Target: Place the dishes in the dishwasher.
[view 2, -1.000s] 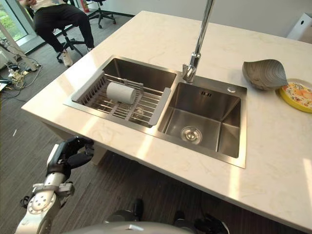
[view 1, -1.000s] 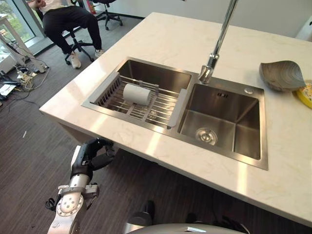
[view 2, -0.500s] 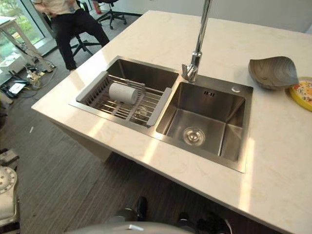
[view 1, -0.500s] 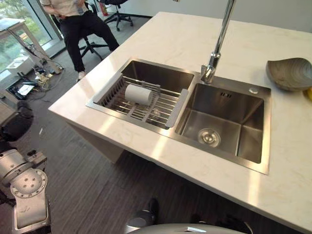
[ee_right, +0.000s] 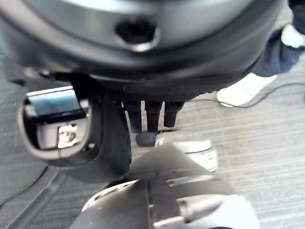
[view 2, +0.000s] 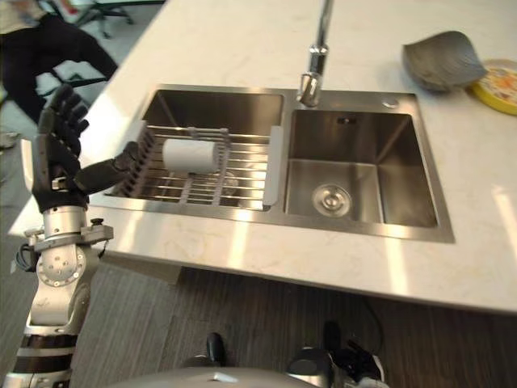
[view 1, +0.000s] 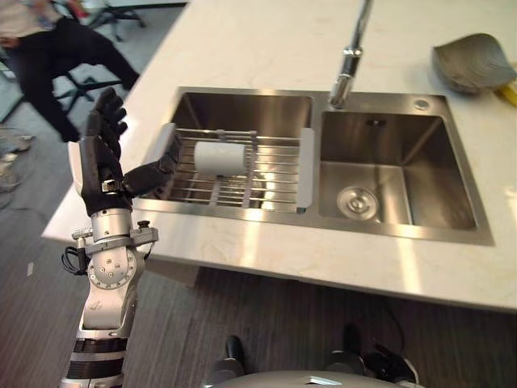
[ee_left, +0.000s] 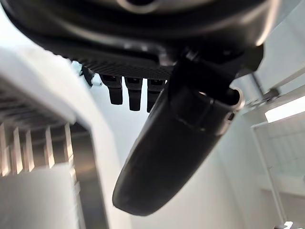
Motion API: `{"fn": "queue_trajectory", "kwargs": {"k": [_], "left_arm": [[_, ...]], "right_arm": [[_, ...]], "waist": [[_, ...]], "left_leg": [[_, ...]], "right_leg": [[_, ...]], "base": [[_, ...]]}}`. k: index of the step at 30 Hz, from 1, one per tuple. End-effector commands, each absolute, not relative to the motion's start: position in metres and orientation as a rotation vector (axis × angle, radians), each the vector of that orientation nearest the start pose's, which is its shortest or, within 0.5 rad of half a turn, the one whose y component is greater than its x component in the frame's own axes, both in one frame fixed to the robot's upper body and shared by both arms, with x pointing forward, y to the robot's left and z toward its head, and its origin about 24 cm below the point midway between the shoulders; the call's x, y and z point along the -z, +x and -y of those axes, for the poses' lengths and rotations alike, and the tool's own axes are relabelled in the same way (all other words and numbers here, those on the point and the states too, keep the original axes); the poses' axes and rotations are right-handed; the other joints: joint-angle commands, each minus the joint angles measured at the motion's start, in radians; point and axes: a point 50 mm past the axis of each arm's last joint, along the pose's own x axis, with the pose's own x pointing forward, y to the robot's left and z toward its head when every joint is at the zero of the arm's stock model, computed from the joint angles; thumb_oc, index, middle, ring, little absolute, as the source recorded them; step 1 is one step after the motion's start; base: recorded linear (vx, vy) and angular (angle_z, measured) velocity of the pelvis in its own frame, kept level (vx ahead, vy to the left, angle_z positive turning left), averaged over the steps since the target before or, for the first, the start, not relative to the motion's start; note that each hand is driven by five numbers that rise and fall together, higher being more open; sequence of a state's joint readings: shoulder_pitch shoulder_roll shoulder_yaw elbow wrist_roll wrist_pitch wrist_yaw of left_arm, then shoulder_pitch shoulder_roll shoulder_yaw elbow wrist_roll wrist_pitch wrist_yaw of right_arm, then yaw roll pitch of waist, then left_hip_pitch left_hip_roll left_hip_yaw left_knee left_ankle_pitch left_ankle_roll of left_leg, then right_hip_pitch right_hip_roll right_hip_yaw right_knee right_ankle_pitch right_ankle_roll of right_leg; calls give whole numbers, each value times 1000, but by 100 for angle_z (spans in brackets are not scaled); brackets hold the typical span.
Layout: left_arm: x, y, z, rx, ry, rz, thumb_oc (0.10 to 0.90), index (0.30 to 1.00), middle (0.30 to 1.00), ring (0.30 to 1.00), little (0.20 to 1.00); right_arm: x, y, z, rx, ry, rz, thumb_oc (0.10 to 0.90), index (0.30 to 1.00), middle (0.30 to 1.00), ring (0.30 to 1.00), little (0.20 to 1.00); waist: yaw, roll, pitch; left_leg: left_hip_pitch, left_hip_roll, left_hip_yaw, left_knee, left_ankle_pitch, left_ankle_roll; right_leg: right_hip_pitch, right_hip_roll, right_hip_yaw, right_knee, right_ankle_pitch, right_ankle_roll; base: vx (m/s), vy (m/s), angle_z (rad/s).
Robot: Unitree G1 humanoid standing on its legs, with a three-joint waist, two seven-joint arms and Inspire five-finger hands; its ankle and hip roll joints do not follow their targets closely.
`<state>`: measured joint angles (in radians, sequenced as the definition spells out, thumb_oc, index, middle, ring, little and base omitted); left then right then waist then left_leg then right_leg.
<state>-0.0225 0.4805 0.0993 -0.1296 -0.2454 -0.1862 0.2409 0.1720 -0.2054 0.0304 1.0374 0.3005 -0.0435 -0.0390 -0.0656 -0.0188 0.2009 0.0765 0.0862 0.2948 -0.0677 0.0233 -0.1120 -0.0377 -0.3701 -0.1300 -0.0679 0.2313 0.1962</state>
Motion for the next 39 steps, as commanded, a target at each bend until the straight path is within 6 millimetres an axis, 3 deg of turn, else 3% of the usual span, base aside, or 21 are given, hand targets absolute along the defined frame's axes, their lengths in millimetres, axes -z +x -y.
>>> {"fn": "queue_trajectory", "kwargs": {"k": [1, 3, 4, 6, 8, 10, 19, 33, 39], "left_arm": [[-183, 248, -230, -93, 324, 649, 800, 900, 900, 900, 900], [-185, 251, -226, -64, 361, 652, 800, 900, 900, 900, 900], [-187, 255, -218, -13, 454, 660, 800, 900, 900, 900, 900], [-188, 259, -211, 27, 530, 661, 800, 900, 900, 900, 900], [-192, 261, -208, 44, 586, 674, 800, 900, 900, 900, 900], [-193, 266, -203, 73, 647, 680, 800, 900, 900, 900, 900], [-194, 274, -214, 33, 1018, 655, 800, 900, 900, 900, 900], [-191, 282, -227, 96, 1174, 555, 800, 900, 900, 900, 900], [-180, 292, -240, 61, 1312, 474, 800, 900, 900, 900, 900]], "right_arm": [[158, 77, 219, 155, 13, -1122, 800, 900, 900, 900, 900], [158, 81, 218, 144, 15, -1119, 800, 900, 900, 900, 900], [159, 78, 223, 164, 17, -1133, 800, 900, 900, 900, 900], [159, 71, 230, 185, 18, -1153, 800, 900, 900, 900, 900], [160, 68, 233, 194, 9, -1169, 800, 900, 900, 900, 900], [161, 61, 237, 212, 10, -1193, 800, 900, 900, 900, 900], [165, 39, 244, 280, 40, -1266, 800, 900, 900, 900, 900], [165, 28, 250, 282, 33, -1312, 800, 900, 900, 900, 900], [164, 30, 253, 291, 21, -1312, 800, 900, 900, 900, 900]], "waist": [[15, 58, -5], [18, 58, 1], [0, 53, 5], [-5, 47, 4], [-4, 40, 0], [-7, 36, -11], [7, 38, -70], [10, 58, -89], [6, 70, -95]], "left_leg": [[-78, 42, -85, 40, 16, 5], [-72, 41, -70, 39, 9, 11], [-44, 24, -68, 17, 6, 19], [-37, 11, -73, 8, 6, 22], [-35, 4, -67, -5, 9, 19], [-35, 4, -70, -17, 7, 16], [20, 31, -88, -20, -8, -17], [44, 48, -107, -20, -4, -31], [50, 51, -109, -20, -4, -34]], "right_leg": [[-14, 66, 51, 237, -146, 61], [-51, 70, 59, 271, -143, 63], [-91, 100, 71, 247, -130, 54], [-77, 123, 83, 199, -145, 51], [-62, 112, 59, 159, -114, 62], [-45, 119, 55, 121, -123, 61], [83, 141, 7, -19, -142, 64], [122, 160, -5, -19, -173, 52], [130, 167, -5, -19, -180, 49]], "base": [[-17, 161, -56], [13, 191, -44], [57, 161, -48], [54, 85, -32], [22, -28, 1], [64, -57, 9], [107, -75, 4], [44, -30, 5], [24, -18, 1]]}}
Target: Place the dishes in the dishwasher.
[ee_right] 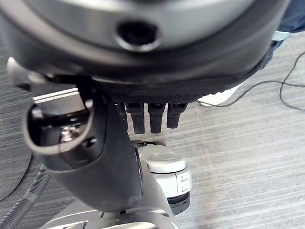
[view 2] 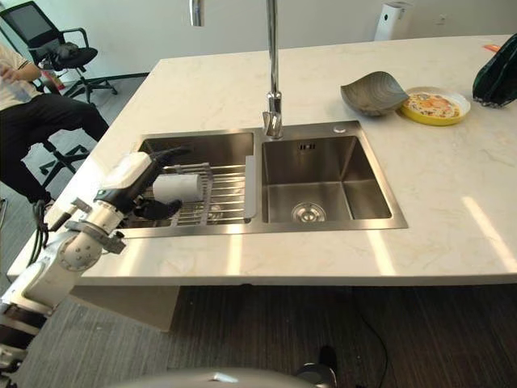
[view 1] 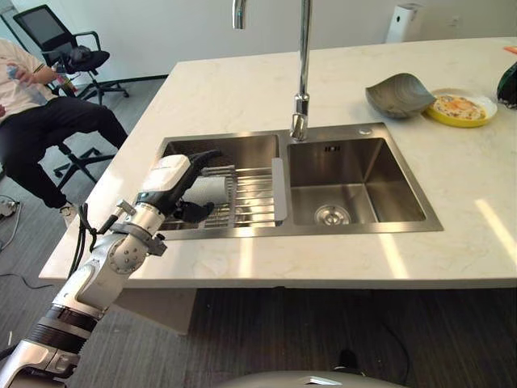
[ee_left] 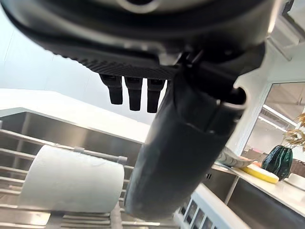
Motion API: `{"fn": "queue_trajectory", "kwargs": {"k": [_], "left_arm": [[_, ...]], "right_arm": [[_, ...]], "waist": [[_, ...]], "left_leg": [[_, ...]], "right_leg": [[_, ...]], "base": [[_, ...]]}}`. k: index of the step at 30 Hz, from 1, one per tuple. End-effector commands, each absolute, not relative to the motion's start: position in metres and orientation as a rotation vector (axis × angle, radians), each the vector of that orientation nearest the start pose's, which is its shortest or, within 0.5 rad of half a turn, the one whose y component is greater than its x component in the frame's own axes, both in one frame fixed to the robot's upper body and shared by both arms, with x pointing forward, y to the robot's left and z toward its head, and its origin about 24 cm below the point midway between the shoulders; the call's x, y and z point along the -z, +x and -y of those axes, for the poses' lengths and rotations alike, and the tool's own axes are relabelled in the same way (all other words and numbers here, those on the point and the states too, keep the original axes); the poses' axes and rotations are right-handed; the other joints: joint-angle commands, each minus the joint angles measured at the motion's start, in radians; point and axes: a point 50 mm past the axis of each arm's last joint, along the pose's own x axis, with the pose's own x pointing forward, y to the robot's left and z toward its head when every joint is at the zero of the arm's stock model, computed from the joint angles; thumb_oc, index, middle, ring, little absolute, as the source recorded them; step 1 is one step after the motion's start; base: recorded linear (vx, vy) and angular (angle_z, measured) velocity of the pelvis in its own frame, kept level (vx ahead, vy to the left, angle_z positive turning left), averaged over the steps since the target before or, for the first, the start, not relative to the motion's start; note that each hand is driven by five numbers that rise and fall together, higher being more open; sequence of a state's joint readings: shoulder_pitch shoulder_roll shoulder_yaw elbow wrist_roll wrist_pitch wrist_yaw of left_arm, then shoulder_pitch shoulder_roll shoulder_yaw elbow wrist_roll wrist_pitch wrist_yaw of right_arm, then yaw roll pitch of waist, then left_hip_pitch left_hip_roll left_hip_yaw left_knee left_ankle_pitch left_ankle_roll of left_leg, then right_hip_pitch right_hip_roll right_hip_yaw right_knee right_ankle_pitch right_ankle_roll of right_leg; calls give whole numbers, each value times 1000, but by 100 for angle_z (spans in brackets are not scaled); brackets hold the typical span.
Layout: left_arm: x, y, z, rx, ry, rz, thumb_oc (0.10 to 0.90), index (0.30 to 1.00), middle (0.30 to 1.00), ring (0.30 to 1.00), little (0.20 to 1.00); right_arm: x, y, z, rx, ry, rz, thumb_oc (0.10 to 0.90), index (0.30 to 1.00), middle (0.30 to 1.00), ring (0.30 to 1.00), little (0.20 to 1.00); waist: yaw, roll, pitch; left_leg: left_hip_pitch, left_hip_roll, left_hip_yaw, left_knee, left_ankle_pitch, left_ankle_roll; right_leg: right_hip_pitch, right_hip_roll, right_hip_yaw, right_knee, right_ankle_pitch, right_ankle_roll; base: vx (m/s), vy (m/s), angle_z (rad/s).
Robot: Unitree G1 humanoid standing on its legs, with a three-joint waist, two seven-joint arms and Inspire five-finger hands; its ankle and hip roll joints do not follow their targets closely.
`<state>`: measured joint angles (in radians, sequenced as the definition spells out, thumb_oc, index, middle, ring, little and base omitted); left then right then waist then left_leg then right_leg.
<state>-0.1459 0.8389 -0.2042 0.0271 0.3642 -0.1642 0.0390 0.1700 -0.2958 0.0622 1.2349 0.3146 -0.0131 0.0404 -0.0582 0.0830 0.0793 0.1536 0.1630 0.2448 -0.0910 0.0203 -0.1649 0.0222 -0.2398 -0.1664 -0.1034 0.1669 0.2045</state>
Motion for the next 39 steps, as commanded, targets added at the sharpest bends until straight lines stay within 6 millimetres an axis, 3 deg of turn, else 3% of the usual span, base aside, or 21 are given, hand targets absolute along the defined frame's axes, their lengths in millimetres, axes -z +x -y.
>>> {"fn": "queue_trajectory", "kwargs": {"k": [1, 23, 39], "left_arm": [[-179, 293, -239, 61, 1312, 474, 800, 900, 900, 900, 900], [-127, 321, -255, -84, 1487, 246, 800, 900, 900, 900, 900], [-112, 339, -265, -110, 1564, 102, 800, 900, 900, 900, 900]], "right_arm": [[164, 30, 253, 292, 21, -1313, 800, 900, 900, 900, 900], [164, 28, 257, 342, 10, -1310, 800, 900, 900, 900, 900], [163, 33, 257, 338, -5, -1294, 800, 900, 900, 900, 900]], "waist": [[-1, -32, 26], [-37, -37, 25], [-59, -43, 31]], "left_leg": [[-27, -26, -59, 4, -1, 19], [-11, -18, -29, 4, -16, 18], [-1, -12, -5, 4, -22, 19]], "right_leg": [[70, 37, 32, 16, -116, 41], [60, 46, 61, 16, -123, 38], [45, 55, 87, 16, -118, 40]], "base": [[0, 0, 0], [6, -3, -1], [8, -4, -6]]}}
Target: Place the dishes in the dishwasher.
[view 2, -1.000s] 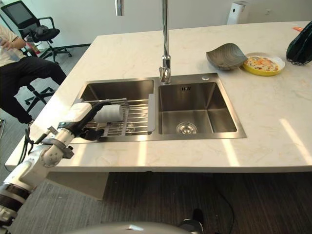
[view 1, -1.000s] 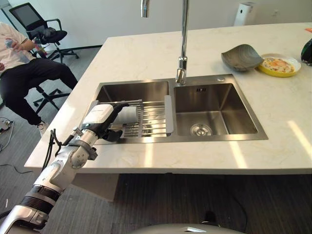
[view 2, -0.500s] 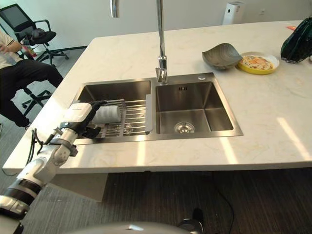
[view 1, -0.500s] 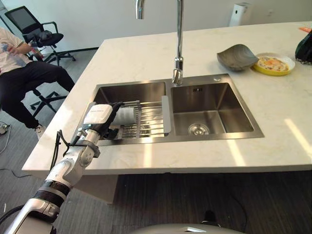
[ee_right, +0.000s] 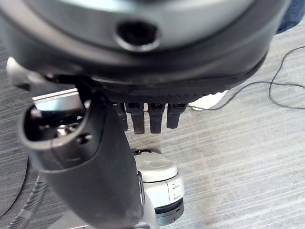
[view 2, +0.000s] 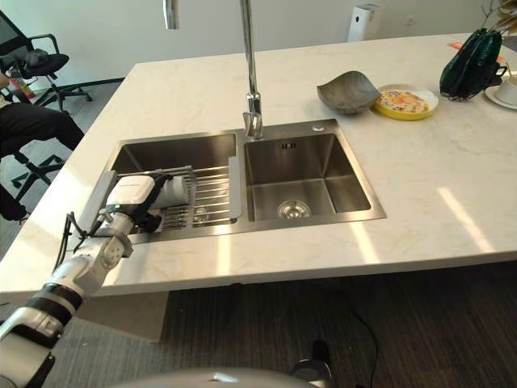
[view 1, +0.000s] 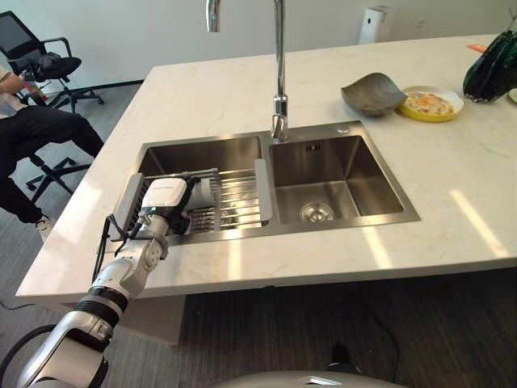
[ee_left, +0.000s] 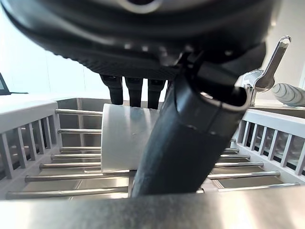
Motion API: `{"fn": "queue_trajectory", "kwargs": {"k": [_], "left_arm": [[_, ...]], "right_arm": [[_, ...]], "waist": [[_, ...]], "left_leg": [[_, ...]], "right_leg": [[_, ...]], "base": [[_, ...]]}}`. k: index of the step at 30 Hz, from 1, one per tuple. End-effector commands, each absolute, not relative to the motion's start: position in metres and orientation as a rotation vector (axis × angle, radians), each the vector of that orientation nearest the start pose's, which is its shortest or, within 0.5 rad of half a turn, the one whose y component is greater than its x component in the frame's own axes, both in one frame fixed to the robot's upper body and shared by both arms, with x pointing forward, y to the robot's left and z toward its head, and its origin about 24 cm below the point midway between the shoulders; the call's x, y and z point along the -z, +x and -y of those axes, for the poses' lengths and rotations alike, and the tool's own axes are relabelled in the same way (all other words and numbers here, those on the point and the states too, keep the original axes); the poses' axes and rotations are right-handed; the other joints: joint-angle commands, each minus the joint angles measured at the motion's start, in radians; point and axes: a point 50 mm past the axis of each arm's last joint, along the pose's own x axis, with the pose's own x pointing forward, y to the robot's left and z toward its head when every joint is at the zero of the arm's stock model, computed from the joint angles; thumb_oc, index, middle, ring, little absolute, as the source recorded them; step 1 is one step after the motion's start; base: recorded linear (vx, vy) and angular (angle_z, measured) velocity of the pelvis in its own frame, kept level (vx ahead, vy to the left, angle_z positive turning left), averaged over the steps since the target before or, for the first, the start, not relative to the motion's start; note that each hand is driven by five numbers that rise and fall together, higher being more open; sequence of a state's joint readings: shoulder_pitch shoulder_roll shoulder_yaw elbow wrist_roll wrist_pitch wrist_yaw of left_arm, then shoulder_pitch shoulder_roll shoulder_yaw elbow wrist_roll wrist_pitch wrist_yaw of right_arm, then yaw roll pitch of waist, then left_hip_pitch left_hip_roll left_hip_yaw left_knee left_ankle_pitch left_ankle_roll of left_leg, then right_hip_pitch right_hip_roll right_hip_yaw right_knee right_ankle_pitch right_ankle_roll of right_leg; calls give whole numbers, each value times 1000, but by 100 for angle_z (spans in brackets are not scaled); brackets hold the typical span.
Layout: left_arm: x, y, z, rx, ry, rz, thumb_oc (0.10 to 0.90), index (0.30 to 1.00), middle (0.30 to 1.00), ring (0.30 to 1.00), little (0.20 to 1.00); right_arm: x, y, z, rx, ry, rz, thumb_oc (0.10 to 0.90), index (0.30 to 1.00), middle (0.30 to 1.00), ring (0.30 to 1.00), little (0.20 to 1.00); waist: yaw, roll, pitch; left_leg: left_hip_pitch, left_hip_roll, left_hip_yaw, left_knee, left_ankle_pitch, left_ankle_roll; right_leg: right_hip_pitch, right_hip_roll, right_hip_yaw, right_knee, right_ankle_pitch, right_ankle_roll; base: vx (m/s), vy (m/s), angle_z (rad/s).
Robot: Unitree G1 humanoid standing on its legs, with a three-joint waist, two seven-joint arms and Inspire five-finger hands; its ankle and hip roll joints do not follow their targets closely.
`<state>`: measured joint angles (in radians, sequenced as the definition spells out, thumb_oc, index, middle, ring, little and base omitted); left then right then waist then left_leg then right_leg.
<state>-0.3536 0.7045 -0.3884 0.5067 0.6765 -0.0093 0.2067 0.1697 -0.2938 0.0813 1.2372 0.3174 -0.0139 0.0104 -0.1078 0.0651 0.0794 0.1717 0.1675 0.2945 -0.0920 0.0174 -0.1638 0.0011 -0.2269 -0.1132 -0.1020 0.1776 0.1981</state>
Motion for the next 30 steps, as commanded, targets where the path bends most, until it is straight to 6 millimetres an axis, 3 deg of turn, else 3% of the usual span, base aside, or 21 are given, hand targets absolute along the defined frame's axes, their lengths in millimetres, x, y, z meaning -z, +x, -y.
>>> {"fn": "queue_trajectory", "kwargs": {"k": [1, 10, 17, 26, 27, 28, 29, 30], "left_arm": [[-111, 341, -264, -106, 1566, 96, 800, 900, 900, 900, 900], [-103, 353, -263, -65, 1547, -20, 800, 900, 900, 900, 900], [-85, 368, -268, 66, 1449, -318, 800, 900, 900, 900, 900], [-86, 382, -260, 128, 1472, -458, 800, 900, 900, 900, 900], [-84, 383, -256, 148, 1480, -469, 587, 580, 580, 580, 580], [-84, 383, -256, 148, 1480, -469, 587, 580, 580, 580, 580], [-84, 383, -255, 155, 1482, -473, 400, 300, 300, 300, 300], [-80, 383, -252, 175, 1491, -483, 400, 300, 300, 300, 300]], "right_arm": [[163, 33, 258, 339, -6, -1294, 800, 900, 900, 900, 900], [162, 35, 260, 344, -5, -1305, 800, 900, 900, 900, 900], [162, 41, 263, 307, -7, -1336, 800, 900, 900, 900, 900], [163, 52, 257, 254, -2, -1356, 800, 900, 900, 900, 900], [163, 53, 257, 250, -5, -1361, 800, 900, 900, 900, 900], [163, 53, 257, 250, -5, -1361, 800, 900, 900, 900, 900], [163, 53, 257, 248, -7, -1363, 800, 900, 900, 900, 900], [163, 56, 258, 242, -15, -1361, 800, 900, 900, 900, 900]], "waist": [[-10, -25, 31], [-17, -21, 36], [-28, -17, 38], [-32, -16, 46], [-33, -16, 44], [-33, -16, 44], [-32, -15, 44], [-33, -15, 43]], "left_leg": [[-18, -17, -54, 5, -20, 18], [-15, -17, -52, 5, -22, 20], [-15, -21, -48, 5, -20, 22], [-18, -21, -47, 5, -18, 22], [-17, -21, -48, 5, -18, 22], [-17, -21, -48, 5, -18, 22], [-16, -20, -48, 5, -18, 22], [-15, -20, -48, 5, -18, 22]], "right_leg": [[65, 42, 34, 15, -128, 47], [64, 43, 39, 15, -130, 45], [62, 43, 41, 15, -122, 47], [56, 44, 44, 15, -116, 49], [56, 43, 42, 15, -115, 49], [56, 43, 42, 15, -115, 49], [57, 43, 42, 15, -115, 49], [59, 43, 40, 15, -116, 49]], "base": [[13, -2, -6], [6, 0, -2], [0, 0, 0], [-1, -1, -2], [0, 0, 0], [0, 0, 0], [0, 0, 0], [0, 0, 0]]}}
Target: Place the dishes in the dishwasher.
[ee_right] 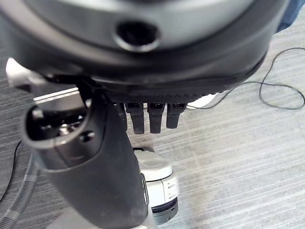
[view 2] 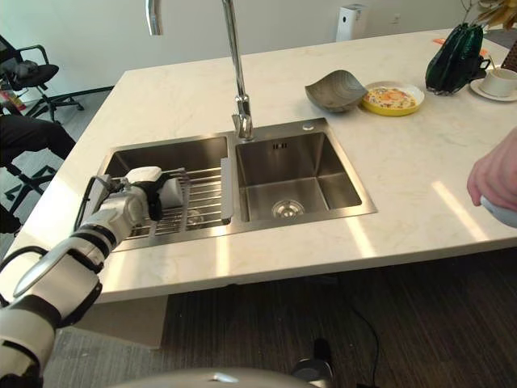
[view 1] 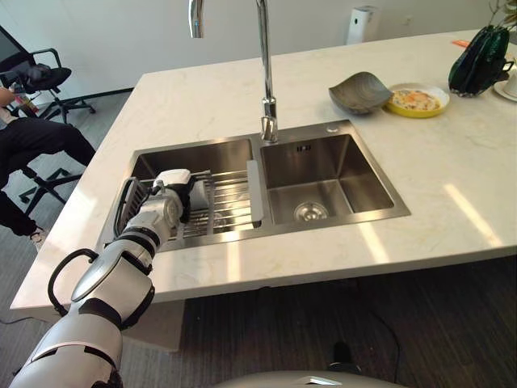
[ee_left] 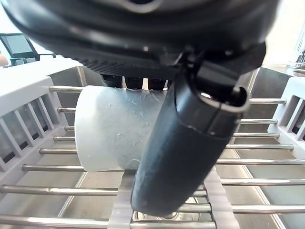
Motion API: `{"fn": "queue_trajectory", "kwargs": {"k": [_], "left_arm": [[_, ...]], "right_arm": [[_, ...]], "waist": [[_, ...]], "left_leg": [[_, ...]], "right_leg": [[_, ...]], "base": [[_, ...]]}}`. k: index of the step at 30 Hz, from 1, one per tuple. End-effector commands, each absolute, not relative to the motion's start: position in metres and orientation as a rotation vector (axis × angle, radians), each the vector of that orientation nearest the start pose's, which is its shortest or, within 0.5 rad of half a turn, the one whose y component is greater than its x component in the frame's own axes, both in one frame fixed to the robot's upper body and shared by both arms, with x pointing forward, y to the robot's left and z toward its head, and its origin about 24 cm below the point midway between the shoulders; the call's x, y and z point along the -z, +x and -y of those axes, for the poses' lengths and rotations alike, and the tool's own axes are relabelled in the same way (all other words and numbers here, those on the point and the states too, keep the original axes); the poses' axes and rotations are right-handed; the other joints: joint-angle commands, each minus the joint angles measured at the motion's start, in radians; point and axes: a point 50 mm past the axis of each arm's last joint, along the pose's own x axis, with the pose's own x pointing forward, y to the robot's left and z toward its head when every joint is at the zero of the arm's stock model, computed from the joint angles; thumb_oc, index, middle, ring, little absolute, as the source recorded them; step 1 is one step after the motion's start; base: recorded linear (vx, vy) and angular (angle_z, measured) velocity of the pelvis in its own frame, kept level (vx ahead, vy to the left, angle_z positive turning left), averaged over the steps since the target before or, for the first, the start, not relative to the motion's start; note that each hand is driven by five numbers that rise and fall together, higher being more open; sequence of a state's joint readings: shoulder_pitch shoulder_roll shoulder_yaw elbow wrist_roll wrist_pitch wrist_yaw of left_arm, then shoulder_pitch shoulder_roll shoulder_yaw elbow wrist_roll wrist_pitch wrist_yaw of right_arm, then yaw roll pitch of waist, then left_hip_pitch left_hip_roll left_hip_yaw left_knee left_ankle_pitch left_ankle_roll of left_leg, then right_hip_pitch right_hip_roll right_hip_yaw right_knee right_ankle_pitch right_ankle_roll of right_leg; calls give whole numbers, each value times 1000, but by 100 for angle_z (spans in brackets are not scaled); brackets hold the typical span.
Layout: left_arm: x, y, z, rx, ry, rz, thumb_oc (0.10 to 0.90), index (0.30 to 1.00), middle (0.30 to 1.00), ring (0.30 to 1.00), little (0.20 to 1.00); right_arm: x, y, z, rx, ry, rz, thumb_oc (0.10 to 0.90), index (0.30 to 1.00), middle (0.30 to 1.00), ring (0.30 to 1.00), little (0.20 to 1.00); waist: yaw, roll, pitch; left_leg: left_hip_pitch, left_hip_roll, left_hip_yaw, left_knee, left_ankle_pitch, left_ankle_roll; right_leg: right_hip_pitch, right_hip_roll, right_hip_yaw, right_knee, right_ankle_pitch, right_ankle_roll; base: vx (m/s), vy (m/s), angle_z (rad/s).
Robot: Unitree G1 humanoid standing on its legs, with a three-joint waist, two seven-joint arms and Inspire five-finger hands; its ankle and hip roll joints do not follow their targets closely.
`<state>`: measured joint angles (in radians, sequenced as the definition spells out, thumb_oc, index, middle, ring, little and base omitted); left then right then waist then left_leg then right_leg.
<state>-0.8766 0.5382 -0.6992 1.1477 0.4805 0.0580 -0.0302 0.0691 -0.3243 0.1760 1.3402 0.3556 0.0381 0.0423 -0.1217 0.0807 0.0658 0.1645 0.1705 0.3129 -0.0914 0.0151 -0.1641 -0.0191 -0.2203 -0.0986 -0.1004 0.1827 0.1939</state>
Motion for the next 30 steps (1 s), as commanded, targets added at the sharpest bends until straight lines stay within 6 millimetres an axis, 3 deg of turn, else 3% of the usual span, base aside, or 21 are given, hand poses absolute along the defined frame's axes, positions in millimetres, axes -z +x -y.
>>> {"fn": "queue_trajectory", "kwargs": {"k": [1, 7, 14, 15, 18, 19, 22, 23, 26, 30], "left_arm": [[-78, 382, -250, 184, 1495, -487, 400, 300, 300, 300, 300], [-83, 387, -236, 205, 1516, -410, 400, 300, 300, 300, 300], [-112, 388, -210, 235, 1509, -74, 400, 300, 300, 300, 300], [-128, 383, -204, 227, 1464, 57, 400, 300, 300, 300, 300], [-134, 379, -201, 220, 1432, 116, 400, 300, 300, 300, 300], [-148, 369, -198, 186, 1301, 239, 400, 300, 300, 300, 300], [-157, 356, -195, 170, 1173, 327, 400, 300, 300, 300, 300], [-167, 338, -193, 136, 982, 431, 400, 300, 300, 300, 300], [-169, 330, -193, 118, 906, 461, 400, 300, 300, 300, 300], [-181, 292, -209, -12, 440, 607, 400, 300, 300, 300, 300]], "right_arm": [[163, 56, 257, 238, -16, -1361, 800, 900, 900, 900, 900], [162, 59, 260, 251, -24, -1349, 800, 900, 900, 900, 900], [159, 58, 267, 284, -20, -1295, 800, 900, 900, 900, 900], [159, 55, 268, 302, -12, -1284, 800, 900, 900, 900, 900], [158, 53, 268, 308, -7, -1279, 800, 900, 900, 900, 900], [159, 50, 267, 327, 14, -1268, 800, 900, 900, 900, 900], [159, 49, 266, 338, 27, -1256, 800, 900, 900, 900, 900], [160, 47, 262, 341, 42, -1251, 800, 900, 900, 900, 900], [161, 46, 261, 340, 44, -1251, 800, 900, 900, 900, 900], [162, 55, 248, 333, 98, -1211, 800, 900, 900, 900, 900]], "waist": [[-20, -31, 56], [-20, -31, 55], [-11, -32, 59], [-5, -33, 56], [-1, -34, 53], [11, -38, 49], [18, -41, 44], [30, -45, 37], [32, -46, 35], [56, -60, 24]], "left_leg": [[-6, -23, -67, 4, -16, 23], [-6, -24, -68, 4, -19, 23], [-9, -23, -74, 4, -19, 20], [-7, -21, -78, 4, -18, 18], [-6, -19, -80, 4, -18, 17], [-3, -18, -87, 4, -18, 15], [-1, -17, -94, 4, -17, 13], [1, -13, -106, 4, -16, 10], [3, -11, -110, 4, -16, 9], [9, -5, -133, 4, -17, 4]], "right_leg": [[81, 37, 26, 13, -122, 53], [86, 36, 22, 13, -125, 52], [91, 31, 9, 13, -128, 55], [97, 31, 2, 13, -132, 56], [104, 31, -2, 13, -134, 55], [112, 31, -11, 13, -139, 53], [120, 32, -20, 13, -143, 51], [133, 32, -31, 13, -150, 46], [138, 33, -33, 13, -154, 44], [158, 41, -48, 13, -166, 28]], "base": [[0, 0, 0], [0, 0, 0], [-6, -2, 4], [1, -10, 5], [5, -14, 8], [10, -14, 6], [25, -33, 15], [18, -28, 8], [22, -28, 20], [70, -72, 14]]}}
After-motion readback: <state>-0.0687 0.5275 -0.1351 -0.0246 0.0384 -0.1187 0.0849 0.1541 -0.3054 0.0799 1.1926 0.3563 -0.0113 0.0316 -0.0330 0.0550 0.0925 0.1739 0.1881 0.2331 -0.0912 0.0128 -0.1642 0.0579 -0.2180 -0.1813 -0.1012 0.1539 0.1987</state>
